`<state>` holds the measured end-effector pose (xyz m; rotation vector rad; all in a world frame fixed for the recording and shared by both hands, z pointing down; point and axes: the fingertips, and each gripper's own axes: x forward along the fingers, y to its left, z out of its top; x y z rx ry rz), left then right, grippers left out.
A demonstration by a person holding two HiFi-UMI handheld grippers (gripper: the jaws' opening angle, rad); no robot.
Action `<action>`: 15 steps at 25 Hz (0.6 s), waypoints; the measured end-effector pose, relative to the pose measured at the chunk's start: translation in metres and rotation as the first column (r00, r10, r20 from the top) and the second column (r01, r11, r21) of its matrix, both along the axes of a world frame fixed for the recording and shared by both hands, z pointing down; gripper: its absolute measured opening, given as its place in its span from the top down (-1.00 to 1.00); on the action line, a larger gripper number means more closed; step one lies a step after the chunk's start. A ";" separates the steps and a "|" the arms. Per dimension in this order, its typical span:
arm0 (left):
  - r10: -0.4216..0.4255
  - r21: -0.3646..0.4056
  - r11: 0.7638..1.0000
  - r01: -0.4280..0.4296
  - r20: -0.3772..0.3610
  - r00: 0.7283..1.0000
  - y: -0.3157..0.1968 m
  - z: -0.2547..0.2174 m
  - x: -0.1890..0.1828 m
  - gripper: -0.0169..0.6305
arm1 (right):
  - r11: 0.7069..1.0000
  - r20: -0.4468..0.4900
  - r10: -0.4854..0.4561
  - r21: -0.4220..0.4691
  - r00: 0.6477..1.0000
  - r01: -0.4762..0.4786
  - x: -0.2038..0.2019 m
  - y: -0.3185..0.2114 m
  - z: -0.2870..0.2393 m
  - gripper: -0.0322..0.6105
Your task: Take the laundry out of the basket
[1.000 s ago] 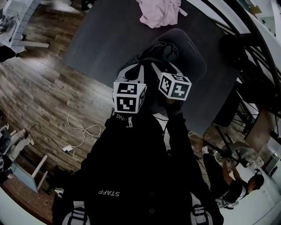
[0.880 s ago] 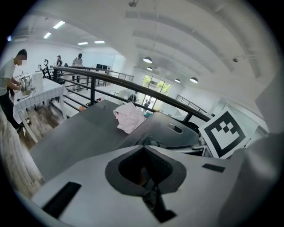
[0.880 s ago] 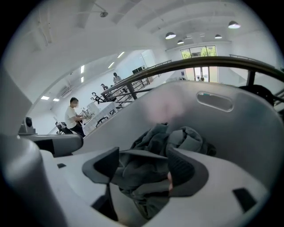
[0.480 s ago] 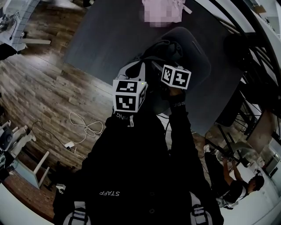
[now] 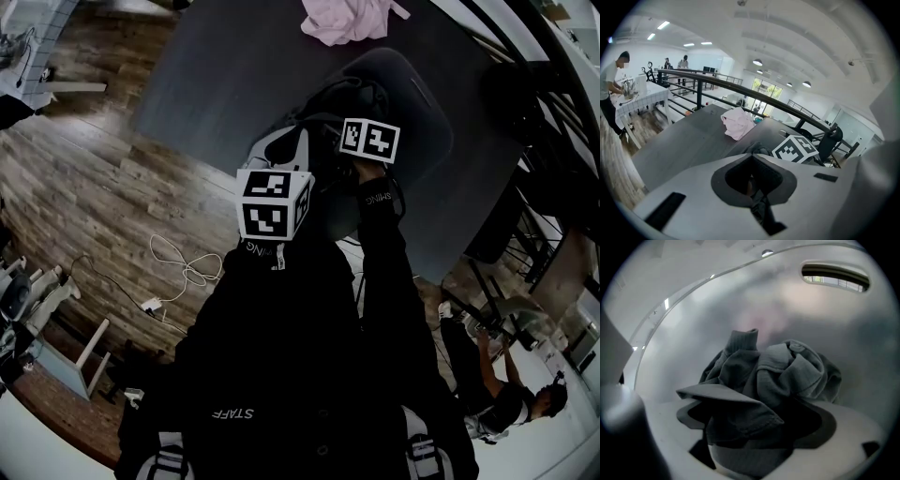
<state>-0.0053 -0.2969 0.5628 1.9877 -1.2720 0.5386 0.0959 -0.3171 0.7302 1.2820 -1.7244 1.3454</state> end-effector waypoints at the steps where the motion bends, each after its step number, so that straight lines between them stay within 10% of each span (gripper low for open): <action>1: -0.001 0.000 1.000 0.001 -0.001 1.000 0.000 0.000 0.000 0.95 | 1.000 -0.003 0.001 -0.009 1.000 -0.001 0.000 0.000 0.004 -0.69; 15: -0.004 0.015 1.000 0.005 -0.017 1.000 0.001 -0.006 -0.004 0.95 | 0.996 -0.090 0.008 -0.093 0.996 -0.016 -0.010 -0.005 0.056 -0.70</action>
